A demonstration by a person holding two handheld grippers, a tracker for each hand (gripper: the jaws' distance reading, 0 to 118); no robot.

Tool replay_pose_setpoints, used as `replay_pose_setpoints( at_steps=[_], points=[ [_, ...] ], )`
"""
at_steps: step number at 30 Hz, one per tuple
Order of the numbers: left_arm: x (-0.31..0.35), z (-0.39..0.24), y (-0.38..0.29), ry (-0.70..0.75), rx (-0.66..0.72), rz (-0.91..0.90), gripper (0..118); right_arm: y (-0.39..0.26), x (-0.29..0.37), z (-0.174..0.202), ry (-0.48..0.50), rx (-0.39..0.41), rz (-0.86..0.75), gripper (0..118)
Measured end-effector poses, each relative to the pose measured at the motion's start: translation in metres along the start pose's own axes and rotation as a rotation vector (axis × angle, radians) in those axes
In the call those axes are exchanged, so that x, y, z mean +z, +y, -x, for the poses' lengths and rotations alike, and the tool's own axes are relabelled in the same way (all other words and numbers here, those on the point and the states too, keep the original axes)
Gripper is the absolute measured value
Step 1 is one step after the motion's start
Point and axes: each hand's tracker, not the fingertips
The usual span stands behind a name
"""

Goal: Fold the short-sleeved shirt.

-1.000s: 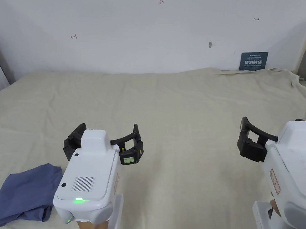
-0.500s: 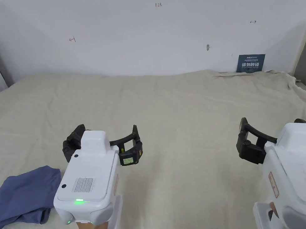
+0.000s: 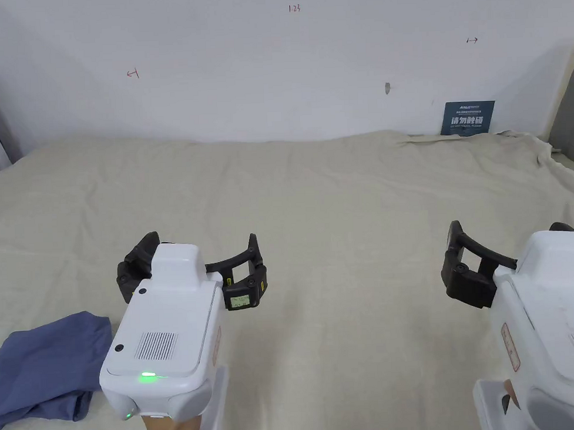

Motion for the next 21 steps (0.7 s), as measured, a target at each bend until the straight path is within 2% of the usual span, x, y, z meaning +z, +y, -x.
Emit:
replay_pose_setpoints(
  at_steps=[21],
  points=[
    [-0.0012, -0.0010, -0.0018, -0.006, 0.002, 0.004, 118, -0.0020, 0.0005, 0.0005, -0.004, 0.019, -0.001, 100]
  ],
)
